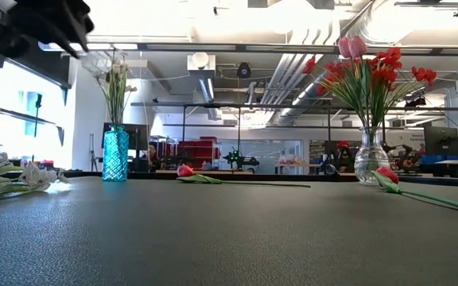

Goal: Sort flowers into vase by color
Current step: Put the white flowers into the blue vase

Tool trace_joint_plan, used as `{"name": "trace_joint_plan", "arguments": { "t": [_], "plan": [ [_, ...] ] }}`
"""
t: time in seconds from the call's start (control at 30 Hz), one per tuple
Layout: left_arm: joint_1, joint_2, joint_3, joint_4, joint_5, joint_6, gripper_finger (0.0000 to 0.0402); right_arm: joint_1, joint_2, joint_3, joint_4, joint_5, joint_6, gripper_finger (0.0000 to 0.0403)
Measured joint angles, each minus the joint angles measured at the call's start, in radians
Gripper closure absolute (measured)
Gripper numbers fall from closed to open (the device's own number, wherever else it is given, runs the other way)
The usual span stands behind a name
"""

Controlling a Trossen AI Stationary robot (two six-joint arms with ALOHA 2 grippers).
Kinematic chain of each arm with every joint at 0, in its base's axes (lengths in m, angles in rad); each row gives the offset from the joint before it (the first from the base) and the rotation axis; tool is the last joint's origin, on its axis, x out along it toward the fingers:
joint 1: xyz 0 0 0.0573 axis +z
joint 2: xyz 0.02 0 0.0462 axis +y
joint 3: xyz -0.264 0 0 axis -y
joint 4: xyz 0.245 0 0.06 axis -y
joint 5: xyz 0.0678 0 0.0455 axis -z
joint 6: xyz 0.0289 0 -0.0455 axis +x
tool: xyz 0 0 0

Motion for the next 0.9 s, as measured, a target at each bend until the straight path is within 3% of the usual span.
{"name": "trace_joint_plan", "arguments": {
  "t": [0.13, 0.33, 0.53, 0.9],
  "plan": [
    [-0.159, 0.069, 0.000, 0.000, -0.052, -0.201, 0.0355, 0.000, 0.000, 0.000, -0.058, 0.000, -0.015, 0.0199],
    [-0.301, 0.208, 0.000, 0.018, 0.013, -0.421, 0.0353, 0.000, 0.000, 0.000, -0.104, 0.000, -0.044, 0.0199],
    [-0.314, 0.334, 0.000, 0.058, 0.050, -0.480, 0.0314, 0.000, 0.001, 0.000, -0.102, 0.000, -0.062, 0.0188],
    [-0.266, 0.469, 0.000, 0.090, 0.112, -0.555, 0.0174, 0.000, 0.001, 0.000, -0.152, -0.021, -0.062, 0.0133]
  ]
}}
